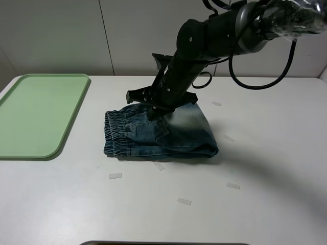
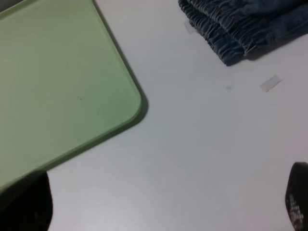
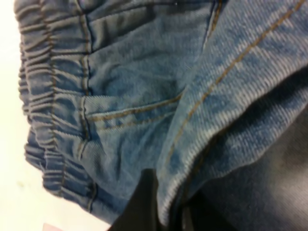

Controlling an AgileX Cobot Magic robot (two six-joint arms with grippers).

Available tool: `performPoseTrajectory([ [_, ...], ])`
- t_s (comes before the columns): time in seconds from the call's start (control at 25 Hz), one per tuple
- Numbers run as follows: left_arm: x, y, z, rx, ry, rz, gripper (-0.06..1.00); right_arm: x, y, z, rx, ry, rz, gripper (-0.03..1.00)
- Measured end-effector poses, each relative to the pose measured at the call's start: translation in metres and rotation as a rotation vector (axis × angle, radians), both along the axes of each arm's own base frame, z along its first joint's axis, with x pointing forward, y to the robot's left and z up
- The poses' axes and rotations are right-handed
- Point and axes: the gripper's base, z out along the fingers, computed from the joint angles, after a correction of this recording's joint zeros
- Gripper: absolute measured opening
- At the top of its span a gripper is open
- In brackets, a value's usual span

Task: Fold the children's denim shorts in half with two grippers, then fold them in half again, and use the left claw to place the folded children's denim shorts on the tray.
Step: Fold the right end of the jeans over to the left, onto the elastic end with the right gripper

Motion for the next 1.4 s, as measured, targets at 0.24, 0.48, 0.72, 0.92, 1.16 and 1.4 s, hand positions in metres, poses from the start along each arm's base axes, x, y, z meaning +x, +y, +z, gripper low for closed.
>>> performPoseTrajectory([
  [0.24, 0.000, 0.000, 0.000, 0.002, 0.005, 0.000, 0.97, 0.002, 0.001, 0.001, 0.019, -0.023, -0.011, 0.00],
  [0.48, 0.000, 0.000, 0.000, 0.011, 0.004, -0.005, 0.97, -0.003, 0.008, 0.002, 0.022, -0.043, 0.040, 0.00],
  [0.72, 0.000, 0.002, -0.001, 0.078, -0.006, -0.029, 0.97, -0.010, 0.017, 0.002, 0.041, -0.043, 0.058, 0.00],
  [0.92, 0.000, 0.002, -0.001, 0.094, -0.009, -0.039, 0.97, -0.011, 0.020, 0.002, 0.044, -0.051, 0.067, 0.00],
  [1.16, 0.000, 0.003, -0.001, 0.095, -0.009, -0.038, 0.97, -0.015, 0.024, 0.002, 0.027, -0.096, 0.181, 0.10],
  [1.4, 0.000, 0.003, -0.001, 0.096, -0.009, -0.039, 0.97, -0.026, 0.039, 0.005, 0.057, -0.174, 0.349, 0.65],
])
